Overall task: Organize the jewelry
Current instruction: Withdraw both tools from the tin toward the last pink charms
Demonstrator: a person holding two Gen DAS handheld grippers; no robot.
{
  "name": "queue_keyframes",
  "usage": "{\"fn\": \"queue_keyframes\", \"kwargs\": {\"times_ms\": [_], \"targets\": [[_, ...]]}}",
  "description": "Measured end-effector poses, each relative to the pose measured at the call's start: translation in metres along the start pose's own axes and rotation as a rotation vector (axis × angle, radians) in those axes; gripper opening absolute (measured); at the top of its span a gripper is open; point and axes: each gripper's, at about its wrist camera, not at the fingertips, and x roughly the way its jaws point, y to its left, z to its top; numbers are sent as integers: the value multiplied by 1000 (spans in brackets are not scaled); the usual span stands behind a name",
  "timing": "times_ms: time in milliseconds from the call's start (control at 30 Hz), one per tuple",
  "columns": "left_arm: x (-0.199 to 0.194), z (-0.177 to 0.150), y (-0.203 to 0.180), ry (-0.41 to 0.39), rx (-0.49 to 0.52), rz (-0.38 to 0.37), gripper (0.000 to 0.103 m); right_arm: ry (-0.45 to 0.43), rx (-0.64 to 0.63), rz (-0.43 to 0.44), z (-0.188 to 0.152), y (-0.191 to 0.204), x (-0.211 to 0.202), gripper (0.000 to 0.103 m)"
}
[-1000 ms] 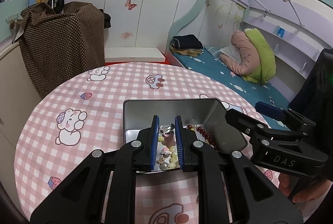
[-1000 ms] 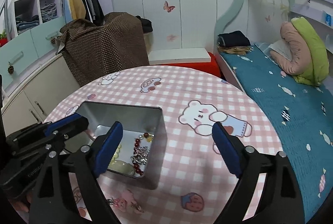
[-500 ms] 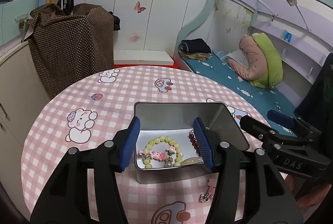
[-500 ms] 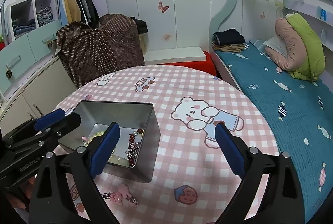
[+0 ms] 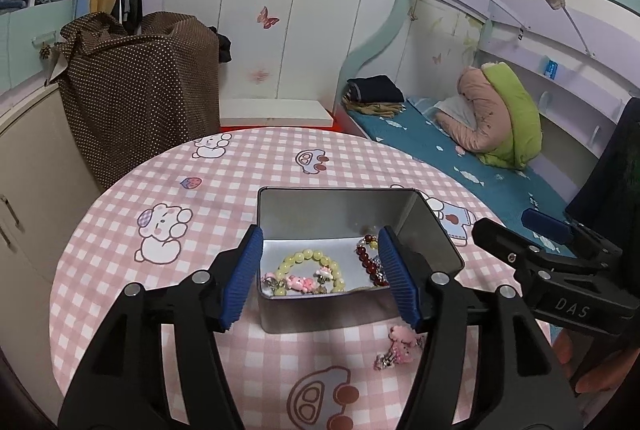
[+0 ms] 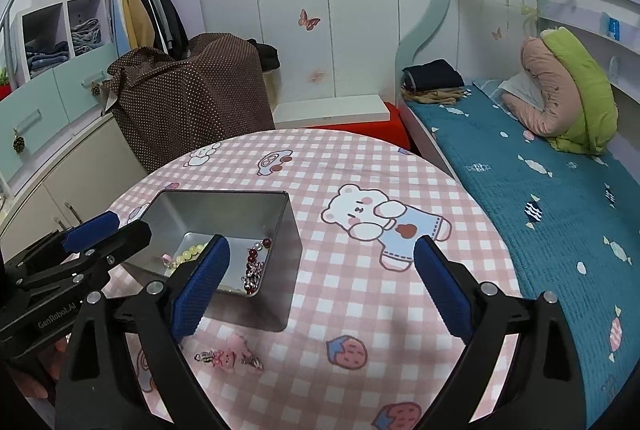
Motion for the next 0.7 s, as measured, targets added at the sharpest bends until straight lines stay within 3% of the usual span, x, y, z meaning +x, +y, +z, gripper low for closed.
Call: {"fn": "queue_keyframes", "kwargs": {"times_ms": [467,700], "targets": [[-27,-13,9,-17,1,22,82,21,-10,3,-21,1,-17,91],[-32,-28,20,14,-17,51,89,124,-24,9,-43,5,-1,91]]}}
